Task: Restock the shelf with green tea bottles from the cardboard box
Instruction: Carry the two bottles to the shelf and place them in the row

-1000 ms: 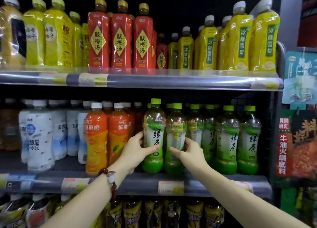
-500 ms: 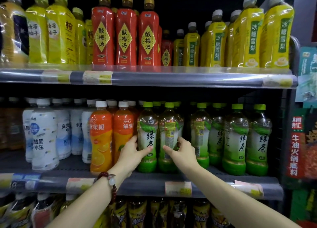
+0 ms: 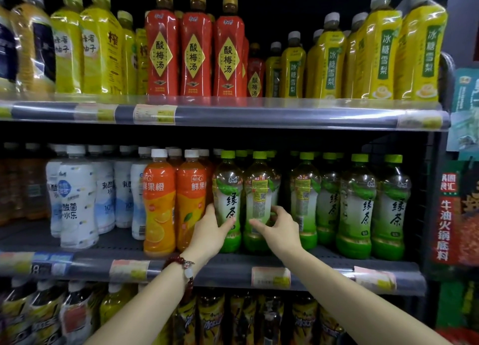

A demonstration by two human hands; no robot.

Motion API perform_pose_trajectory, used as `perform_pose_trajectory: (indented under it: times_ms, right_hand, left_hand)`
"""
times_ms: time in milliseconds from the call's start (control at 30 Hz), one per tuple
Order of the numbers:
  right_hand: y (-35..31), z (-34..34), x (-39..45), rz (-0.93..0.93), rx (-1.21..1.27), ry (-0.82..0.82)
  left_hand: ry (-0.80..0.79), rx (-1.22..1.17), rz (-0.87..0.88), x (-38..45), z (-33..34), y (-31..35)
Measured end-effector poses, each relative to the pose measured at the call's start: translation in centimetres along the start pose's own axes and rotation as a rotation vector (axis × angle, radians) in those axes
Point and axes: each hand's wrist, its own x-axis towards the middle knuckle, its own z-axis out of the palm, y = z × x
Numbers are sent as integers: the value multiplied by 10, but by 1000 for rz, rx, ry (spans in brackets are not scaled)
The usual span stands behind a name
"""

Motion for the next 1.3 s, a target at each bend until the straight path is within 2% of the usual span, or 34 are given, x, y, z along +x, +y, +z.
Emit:
perform_pose_trajectory:
  times_ms: [100,300,400,567,700,933,1100,1300]
  right_hand:
    - [0,-2,-2,-9,-50,-6]
    - [0,-12,-11,-53,-133,-10]
    - [1,-22,-14,-86,-173,-36]
    - [2,-45,-20,-123,-270,-40]
    - [13,-74,-31,-66,-326,48]
    - [56,-144,-72,116,-471,227]
    - [93,-212,-105,238,-541,340]
    - [156,-305,-145,372,-595,391]
  left_hand:
    - [-25,174,-19,-3,0,2]
    - [64,501,24,-15,-5,14]
    - [81,571,83,-21,-13,20]
    - [-49,481,249,-26,-8,49]
    - [-173,365,386,-30,23,67]
    - [-383,236,557,-55,106,102]
    - [-512,232,675,-87,176,139]
    - [-656,175,738,-140,278,183]
